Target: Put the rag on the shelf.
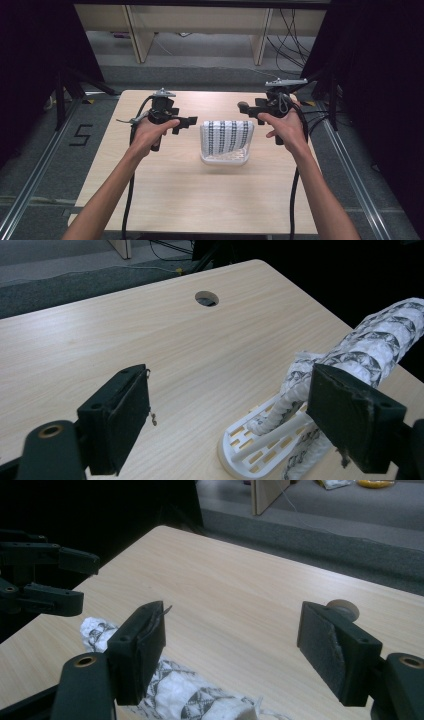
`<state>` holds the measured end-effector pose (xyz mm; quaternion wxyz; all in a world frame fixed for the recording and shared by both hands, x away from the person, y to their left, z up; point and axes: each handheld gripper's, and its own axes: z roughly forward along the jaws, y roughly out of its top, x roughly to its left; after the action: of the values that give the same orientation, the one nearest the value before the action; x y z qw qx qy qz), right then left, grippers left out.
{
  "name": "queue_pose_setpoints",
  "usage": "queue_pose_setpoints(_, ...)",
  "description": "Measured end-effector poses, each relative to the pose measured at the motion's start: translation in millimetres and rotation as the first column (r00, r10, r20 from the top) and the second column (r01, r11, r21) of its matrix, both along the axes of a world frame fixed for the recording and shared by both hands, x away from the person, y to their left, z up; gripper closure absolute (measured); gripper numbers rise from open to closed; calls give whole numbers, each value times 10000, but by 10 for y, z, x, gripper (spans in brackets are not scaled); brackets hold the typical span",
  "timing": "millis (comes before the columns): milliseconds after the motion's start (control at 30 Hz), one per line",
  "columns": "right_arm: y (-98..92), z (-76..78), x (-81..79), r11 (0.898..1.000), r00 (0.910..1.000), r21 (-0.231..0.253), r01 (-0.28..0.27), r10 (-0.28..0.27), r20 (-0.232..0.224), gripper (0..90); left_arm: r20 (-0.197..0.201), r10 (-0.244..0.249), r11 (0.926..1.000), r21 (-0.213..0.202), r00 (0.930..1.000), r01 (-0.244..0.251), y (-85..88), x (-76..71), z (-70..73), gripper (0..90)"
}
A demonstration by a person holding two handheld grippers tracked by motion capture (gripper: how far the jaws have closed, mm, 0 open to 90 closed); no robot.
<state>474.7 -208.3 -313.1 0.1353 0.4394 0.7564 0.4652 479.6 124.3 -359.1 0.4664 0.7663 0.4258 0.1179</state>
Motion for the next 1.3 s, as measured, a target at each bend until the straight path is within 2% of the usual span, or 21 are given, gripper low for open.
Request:
queue_pose_setpoints(100, -9, 1, -26, 10000, 10000, -15, 28, -28, 5, 285, 19, 4, 9997, -226, 10000, -4, 29, -45, -22, 165)
queue_pose_setpoints(233, -33, 4, -30, 9998, 9998, -165, -89, 92, 171, 285, 0, -30, 9997, -226, 10000, 30, 52, -93, -28, 165)
queue_pose_setpoints(300, -43, 10, -58, 10000, 9999, 9, 11, -11, 103, 285, -175, -334, 9989, -336, 9993, 328, 80, -124, -29, 165)
queue_pose_setpoints(367, -51, 9, -59, 9999, 9997, -108, -115, 117, 207, 285, -187, -256, 9985, -493, 9995, 246, 74, -140, -33, 165)
queue_pose_setpoints(433, -46, 6, -117, 10000, 9999, 23, -38, 37, 128, 285, -119, -280, 9985, -464, 9995, 274, 86, -177, -39, 165)
queue_pose_setpoints(467, -58, -1, -113, 9998, 9995, -52, -188, 189, 256, 285, -96, -335, 9984, -463, 9994, 330, 96, -204, -47, 165)
queue_pose_setpoints(633, -70, -1, -186, 9998, 9995, 1, -199, 199, 259, 285, 0, -445, 9976, -523, 9990, 445, 105, -291, -53, 165)
queue_pose_setpoints(667, -81, -2, -205, 9995, 9986, -66, -306, 308, 421, 282, 65, -478, 9974, -530, 9988, 481, 102, -309, -55, 165)
queue_pose_setpoints(800, -85, -1, -289, 9998, 9991, 29, -199, 198, 377, 279, 213, -525, 9977, -408, 9984, 533, 97, -386, -56, 165)
queue_pose_setpoints(833, -95, -10, -288, 9994, 9980, -88, -331, 335, 543, 277, 245, -541, 9976, -414, 9982, 551, 94, -412, -60, 165)
queue_pose_setpoints(967, -97, -13, -353, 9994, 9985, -60, -327, 329, 445, 256, 400, -638, 9974, -324, 9972, 651, 82, -492, -90, 166)
queue_pose_setpoints(1033, -98, -38, -389, 9993, 9976, -38, -364, 366, 594, 236, 386, -699, 9966, -407, 9968, 715, 79, -543, -115, 166)
queue_pose_setpoints(1067, -98, -45, -402, 9992, 9981, 70, -403, 399, 462, 230, 386, -699, 9966, -407, 9968, 715, 79, -543, -115, 166)
queue_pose_setpoints(1100, -105, -47, -410, 9990, 9972, 14, -450, 448, 604, 228, 381, -747, 9962, -410, 9965, 762, 81, -576, -127, 166)
queue_pose_setpoints(1167, -105, -49, -424, 9991, 9978, 76, -414, 409, 520, 226, 385, -810, 9957, -409, 9960, 826, 82, -598, -135, 166)
queue_pose_setpoints(1233, -117, -59, -449, 9989, 9962, 27, -460, 456, 740, 199, 415, -884, 9949, -458, 9952, 903, 78, -652, -143, 166)
queue_pose_setpoints(1300, -117, -66, -488, 9990, 9966, 79, -430, 423, 700, 198, 465, -949, 9941, -484, 9944, 971, 76, -671, -144, 166)
